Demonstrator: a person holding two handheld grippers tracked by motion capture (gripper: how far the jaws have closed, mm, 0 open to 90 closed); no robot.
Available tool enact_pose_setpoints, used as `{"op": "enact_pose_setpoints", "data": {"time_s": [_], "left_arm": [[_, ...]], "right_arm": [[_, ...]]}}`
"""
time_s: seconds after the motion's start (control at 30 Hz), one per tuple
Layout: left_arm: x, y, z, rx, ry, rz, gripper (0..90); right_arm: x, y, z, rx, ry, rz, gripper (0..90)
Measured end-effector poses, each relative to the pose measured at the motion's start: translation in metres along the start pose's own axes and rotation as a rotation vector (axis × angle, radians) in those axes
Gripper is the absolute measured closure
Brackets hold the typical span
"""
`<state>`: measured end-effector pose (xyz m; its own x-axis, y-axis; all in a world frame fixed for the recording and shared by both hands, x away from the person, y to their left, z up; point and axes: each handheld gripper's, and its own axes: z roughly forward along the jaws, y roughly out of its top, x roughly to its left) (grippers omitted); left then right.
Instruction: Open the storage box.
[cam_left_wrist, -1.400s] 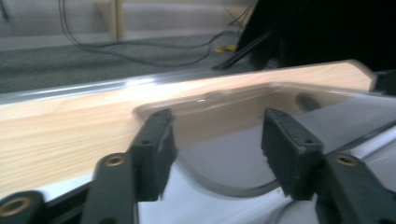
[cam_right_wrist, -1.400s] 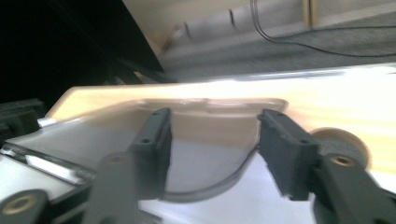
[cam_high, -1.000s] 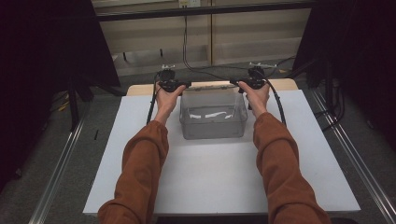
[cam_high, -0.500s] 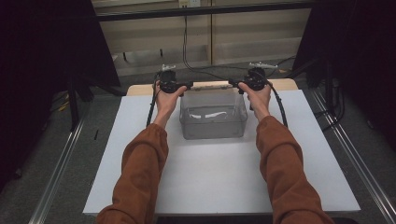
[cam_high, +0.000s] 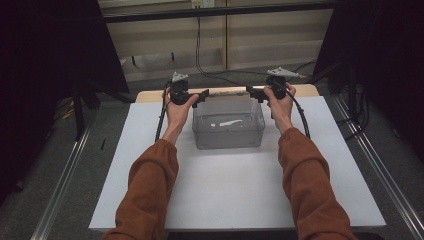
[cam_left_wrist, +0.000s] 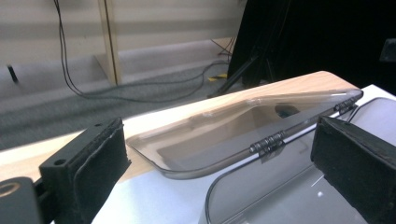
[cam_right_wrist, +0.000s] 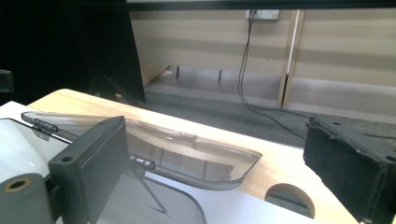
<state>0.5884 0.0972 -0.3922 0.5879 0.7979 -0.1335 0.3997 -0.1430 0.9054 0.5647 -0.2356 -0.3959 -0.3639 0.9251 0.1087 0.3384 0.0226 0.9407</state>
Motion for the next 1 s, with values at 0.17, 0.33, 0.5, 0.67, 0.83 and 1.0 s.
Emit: {"op": "enact_pose_setpoints", "data": {"time_s": [0.17, 0.33, 0.5, 0.67, 0.83, 1.0], "left_arm": [[0.0, 0.0, -0.013, -0.042, -0.027, 0.005, 3.8], [-0.004, -0.001, -0.023, -0.077, -0.006, 0.029, 3.7], [-0.006, -0.008, -0.032, -0.092, -0.001, 0.033, 3.6], [-0.007, -0.011, -0.039, -0.104, 0.006, 0.047, 3.6], [-0.01, -0.015, -0.048, -0.115, 0.005, 0.024, 3.6], [-0.008, -0.018, -0.054, -0.122, 0.017, 0.025, 3.6]], "right_arm": [[0.003, -0.002, -0.006, -0.022, -0.011, -0.021, 5.5], [0.008, -0.003, -0.011, -0.045, -0.009, -0.027, 2.4], [0.012, -0.004, -0.017, -0.05, -0.03, -0.038, 2.0], [0.012, -0.01, -0.023, -0.051, -0.033, -0.031, 1.9], [0.012, -0.013, -0.032, -0.06, -0.034, -0.033, 2.4], [0.016, -0.018, -0.038, -0.075, -0.059, -0.065, 2.5]]}}
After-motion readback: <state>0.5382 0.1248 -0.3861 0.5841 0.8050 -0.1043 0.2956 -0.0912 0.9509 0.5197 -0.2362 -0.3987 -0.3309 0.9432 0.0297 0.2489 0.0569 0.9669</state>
